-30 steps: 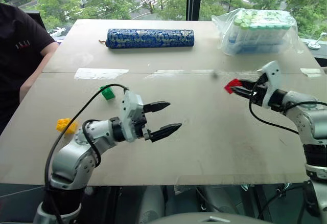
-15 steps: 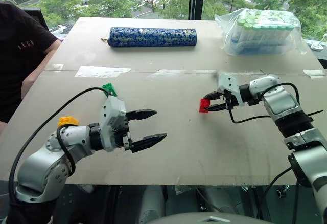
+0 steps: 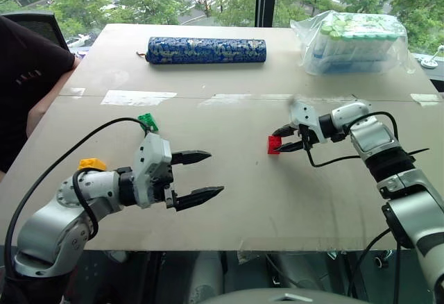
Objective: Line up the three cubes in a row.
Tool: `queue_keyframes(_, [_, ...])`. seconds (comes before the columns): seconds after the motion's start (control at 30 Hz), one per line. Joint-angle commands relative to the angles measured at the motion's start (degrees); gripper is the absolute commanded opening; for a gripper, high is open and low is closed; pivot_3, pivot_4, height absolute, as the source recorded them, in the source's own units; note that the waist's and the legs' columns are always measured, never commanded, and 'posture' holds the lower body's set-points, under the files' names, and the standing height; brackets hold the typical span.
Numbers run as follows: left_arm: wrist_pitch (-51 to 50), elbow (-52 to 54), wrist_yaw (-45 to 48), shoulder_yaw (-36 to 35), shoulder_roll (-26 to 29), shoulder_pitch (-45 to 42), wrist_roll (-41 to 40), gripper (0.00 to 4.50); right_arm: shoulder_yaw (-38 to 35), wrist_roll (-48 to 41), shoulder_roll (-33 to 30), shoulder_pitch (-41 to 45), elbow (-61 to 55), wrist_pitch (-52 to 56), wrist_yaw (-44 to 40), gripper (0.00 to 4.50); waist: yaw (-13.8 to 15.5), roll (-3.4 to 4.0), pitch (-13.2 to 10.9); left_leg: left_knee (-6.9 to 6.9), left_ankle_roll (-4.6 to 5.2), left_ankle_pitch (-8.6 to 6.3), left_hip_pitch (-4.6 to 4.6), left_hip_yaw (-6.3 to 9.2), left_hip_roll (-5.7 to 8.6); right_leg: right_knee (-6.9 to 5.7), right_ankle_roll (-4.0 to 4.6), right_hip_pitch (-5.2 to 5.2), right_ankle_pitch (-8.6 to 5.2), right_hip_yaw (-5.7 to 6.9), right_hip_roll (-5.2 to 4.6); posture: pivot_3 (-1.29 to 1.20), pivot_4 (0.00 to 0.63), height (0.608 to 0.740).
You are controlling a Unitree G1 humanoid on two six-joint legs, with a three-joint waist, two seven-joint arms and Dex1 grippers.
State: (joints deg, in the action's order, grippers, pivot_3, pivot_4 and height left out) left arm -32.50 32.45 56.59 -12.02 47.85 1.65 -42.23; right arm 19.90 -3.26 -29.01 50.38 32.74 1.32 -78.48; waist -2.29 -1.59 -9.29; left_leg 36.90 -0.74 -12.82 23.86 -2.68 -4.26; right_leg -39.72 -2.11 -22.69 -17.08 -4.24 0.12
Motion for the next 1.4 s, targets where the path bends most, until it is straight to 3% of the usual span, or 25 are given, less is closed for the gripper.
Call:
queue_keyframes(0.03, [1.54,0.69,0.54,-0.98,0.22,0.12,0.22,4.5,-0.92,0.39,0.63,2.55,1.22,-1.99,-0.98,1.33,-0.03,0.0,0.0,0.0,0.0,0.0,0.0,0.0,0.0,0.0,0.0,0.0,0.0,0.0,0.0,0.0,0.15,0.74])
queue_keyframes(0.5, [3.32,0.76,0.04,-1.88,-0.1,2.36,0.85,4.5,-1.18,1.69,2.66,4.22,6.84,-7.48,-3.31,1.33,-0.08,0.01,-0.01,0.0,0.0,0.0,-0.02,-0.01,0.0,-0.02,0.01,0.0,0.0,0.0,-0.01,0.0,0.15,0.74])
queue_keyframes(0.73, [4.07,1.47,-0.66,-3.0,-0.28,4.24,1.08,4.5,-1.72,1.32,3.34,4.54,8.25,-9.62,-4.42,4.46,-0.11,0.02,-0.01,0.0,0.0,0.0,-0.02,-0.02,0.0,-0.03,0.01,0.0,0.0,0.0,-0.02,0.0,0.15,0.74])
queue_keyframes(0.87, [4.18,1.28,-3.54,-4.67,-1.47,5.53,1.19,4.5,-2.94,-0.5,2.37,3.13,4.14,-8.66,-5.26,4.46,-0.09,0.03,-0.03,0.0,0.0,0.0,-0.03,-0.01,-0.01,-0.03,0.01,0.0,0.0,0.0,-0.03,0.0,0.15,0.74])
queue_keyframes(1.07, [2.04,-2.57,-25.94,-8.52,-10.29,1.99,9.56,4.5,-9.96,-10.29,-0.75,-4.8,-14.85,1.73,-3.03,4.46,0.37,0.03,-0.03,0.02,0.0,0.0,-0.02,0.07,0.0,-0.04,0.0,0.05,0.01,0.07,-0.07,0.0,0.15,0.74])
queue_keyframes(1.2, [-5.24,-4.39,-49.54,-11.23,-20.44,-3.86,17.11,4.5,-16.59,-19.14,-0.94,-16.67,-35.32,11.49,5.52,4.46,0.52,-0.07,-0.03,0.08,0.0,0.0,0.0,0.15,0.0,-0.08,-0.02,0.1,0.02,0.12,-0.07,0.0,0.15,0.74])
queue_keyframes(1.4, [-8.56,-11.09,-58.22,-9.1,-26.7,-12.71,21.17,4.5,-19.55,-24.74,-2.79,-25.09,-51.82,17.95,12.37,4.46,0.86,-0.2,-0.03,0.2,-0.01,0.0,0.08,0.47,0.07,-0.13,-0.06,0.12,0.05,0.17,-0.1,0.0,0.15,0.74])
